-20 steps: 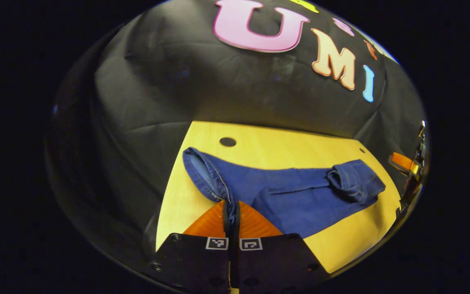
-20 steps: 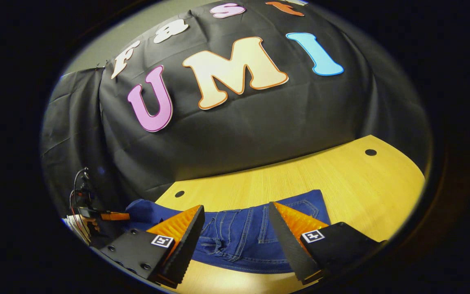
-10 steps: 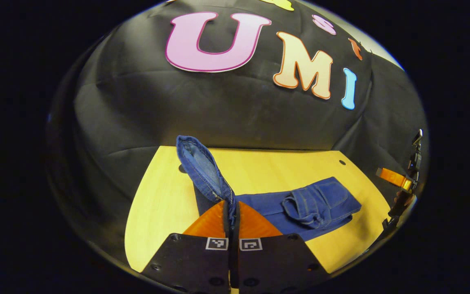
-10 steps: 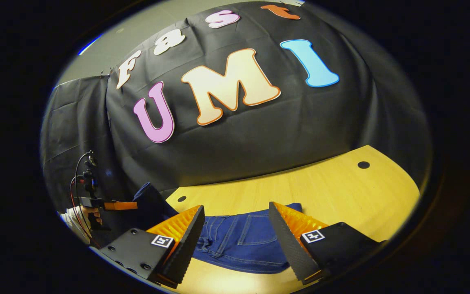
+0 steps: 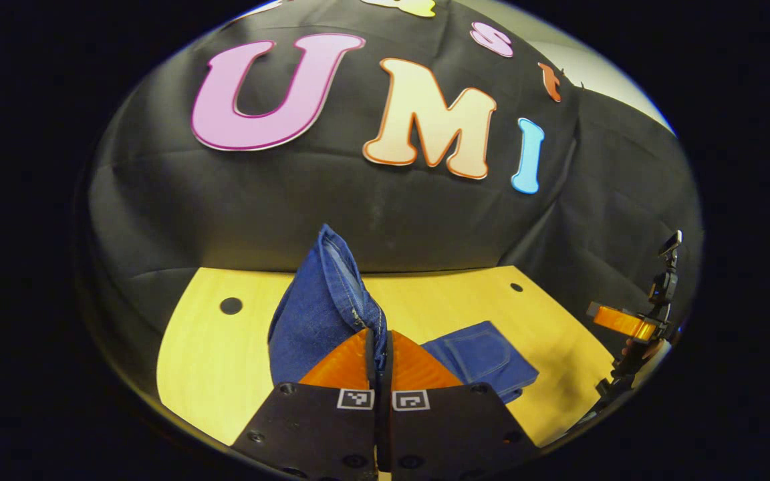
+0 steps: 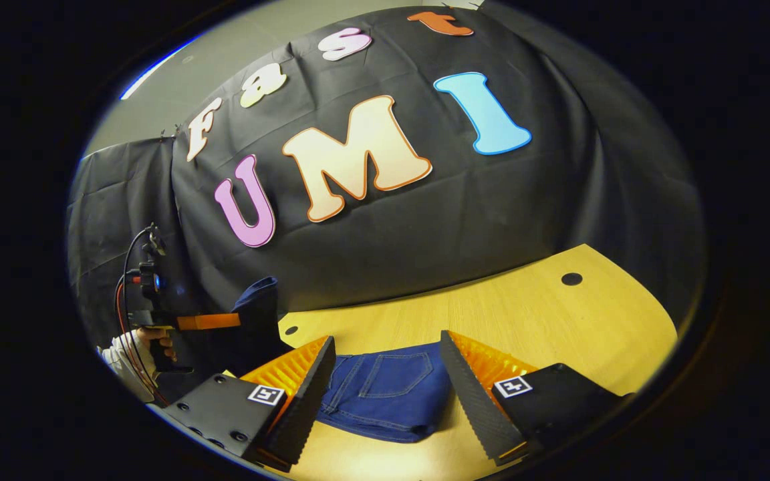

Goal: Grasp the waist and the cuffs of the jeans and fold them to make the two legs overlap; first hold the waist and fold one-third of the jeans toward the cuffs, then hold the cuffs and fold the remaining one-third in the same direction to finish folding.

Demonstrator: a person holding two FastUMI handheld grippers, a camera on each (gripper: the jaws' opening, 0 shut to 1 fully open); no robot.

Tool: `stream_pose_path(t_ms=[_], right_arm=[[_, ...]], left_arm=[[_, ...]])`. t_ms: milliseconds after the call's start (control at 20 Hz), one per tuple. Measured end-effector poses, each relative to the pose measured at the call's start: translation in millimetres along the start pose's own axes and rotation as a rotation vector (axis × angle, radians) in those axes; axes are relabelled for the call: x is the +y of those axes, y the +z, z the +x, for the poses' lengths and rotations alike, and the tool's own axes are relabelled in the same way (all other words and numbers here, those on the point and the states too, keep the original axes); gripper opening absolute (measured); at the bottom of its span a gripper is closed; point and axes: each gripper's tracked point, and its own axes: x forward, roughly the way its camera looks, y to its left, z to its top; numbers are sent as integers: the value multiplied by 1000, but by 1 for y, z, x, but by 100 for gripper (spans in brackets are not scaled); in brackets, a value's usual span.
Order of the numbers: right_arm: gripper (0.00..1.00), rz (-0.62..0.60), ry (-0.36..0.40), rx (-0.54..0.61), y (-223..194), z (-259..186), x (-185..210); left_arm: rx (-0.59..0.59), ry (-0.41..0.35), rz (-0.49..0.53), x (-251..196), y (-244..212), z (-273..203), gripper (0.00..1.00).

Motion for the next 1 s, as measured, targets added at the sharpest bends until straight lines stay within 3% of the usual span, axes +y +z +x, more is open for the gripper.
stream_pose_path(t_ms=[200, 400, 450, 500, 700, 850, 900, 950, 1000], right_arm=[[98, -15, -7, 11, 5, -13, -24], [98, -28, -25, 43, -5, -24, -53], [93, -24, -25, 51, -8, -28, -57], [98, -21, -24, 58, -10, -29, -60], [98, -34, -5, 81, -19, -35, -68], [98, -35, 33, 105, -25, -37, -65], [98, -37, 41, 106, -23, -38, -65], [98, -40, 41, 101, -21, -38, -65], [98, -43, 34, 91, -17, -39, -65]], left_arm=[[-36, -70, -15, -56, 1, 39, 0], [-8, -147, -43, -114, -28, 74, 0], [5, -142, -17, -123, -39, 81, 0], [26, -133, 13, -131, -52, 88, 0], [52, -47, 104, -146, -95, 116, 0], [55, -13, 116, -151, -122, 127, 0], [40, -1, 120, -153, -123, 126, 7], [27, 6, 131, -155, -122, 125, 9], [15, 35, 149, -153, -120, 122, 37]])
